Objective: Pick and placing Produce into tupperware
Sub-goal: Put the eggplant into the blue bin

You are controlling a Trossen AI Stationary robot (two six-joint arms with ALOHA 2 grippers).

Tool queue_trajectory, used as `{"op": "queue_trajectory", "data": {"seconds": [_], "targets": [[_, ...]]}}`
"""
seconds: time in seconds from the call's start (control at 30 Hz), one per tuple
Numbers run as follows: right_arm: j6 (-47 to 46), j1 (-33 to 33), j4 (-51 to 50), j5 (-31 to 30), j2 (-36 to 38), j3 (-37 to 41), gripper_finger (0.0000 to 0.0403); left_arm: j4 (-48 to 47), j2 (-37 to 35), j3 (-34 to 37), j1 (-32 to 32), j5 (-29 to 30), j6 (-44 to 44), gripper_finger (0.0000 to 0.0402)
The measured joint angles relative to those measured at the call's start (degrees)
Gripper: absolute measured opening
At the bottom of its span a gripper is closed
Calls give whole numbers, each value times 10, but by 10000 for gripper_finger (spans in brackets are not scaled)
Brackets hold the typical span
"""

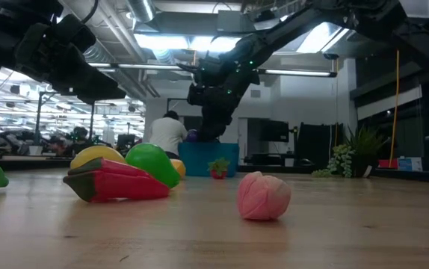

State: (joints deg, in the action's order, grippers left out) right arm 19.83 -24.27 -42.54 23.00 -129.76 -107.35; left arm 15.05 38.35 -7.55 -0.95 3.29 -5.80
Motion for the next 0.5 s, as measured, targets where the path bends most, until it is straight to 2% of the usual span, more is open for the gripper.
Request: {"op": "queue_trajectory", "data": {"seconds": [0.33,0.5], "targets": [[-4,1,2,0,0,0,126,0,0,0,0,0,-1,190],[-14,1,13,0,0,0,173,0,0,0,0,0,-1,190]]}}
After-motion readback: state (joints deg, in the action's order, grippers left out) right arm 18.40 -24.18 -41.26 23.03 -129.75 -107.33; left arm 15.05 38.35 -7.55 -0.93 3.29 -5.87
